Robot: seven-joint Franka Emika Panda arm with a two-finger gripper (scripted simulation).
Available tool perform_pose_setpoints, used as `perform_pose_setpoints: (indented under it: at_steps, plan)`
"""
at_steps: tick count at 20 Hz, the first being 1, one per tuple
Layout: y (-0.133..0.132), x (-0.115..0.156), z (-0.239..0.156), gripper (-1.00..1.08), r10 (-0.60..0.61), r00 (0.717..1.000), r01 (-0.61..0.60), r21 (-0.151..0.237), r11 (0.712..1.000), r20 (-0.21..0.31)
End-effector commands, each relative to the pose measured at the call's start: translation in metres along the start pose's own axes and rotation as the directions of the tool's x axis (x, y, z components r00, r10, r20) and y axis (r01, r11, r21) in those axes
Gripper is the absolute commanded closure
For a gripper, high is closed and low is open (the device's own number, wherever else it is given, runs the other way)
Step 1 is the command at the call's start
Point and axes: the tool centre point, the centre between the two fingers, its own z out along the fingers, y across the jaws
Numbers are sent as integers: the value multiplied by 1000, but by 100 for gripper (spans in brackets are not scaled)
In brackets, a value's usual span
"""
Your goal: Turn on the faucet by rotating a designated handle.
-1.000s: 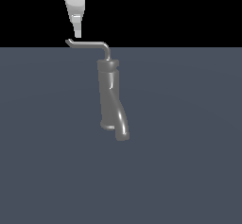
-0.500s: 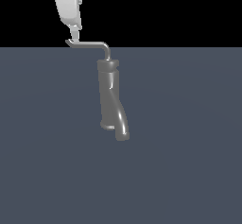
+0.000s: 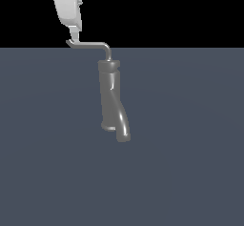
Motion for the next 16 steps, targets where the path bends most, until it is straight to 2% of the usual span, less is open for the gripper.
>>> perform_pose_setpoints:
  at_steps: [1,16]
  plan:
    - [7,0,0,108,0,1000,0,0,1000,0]
    - [50,-3,0,108,0,1000,0,1,1000,0]
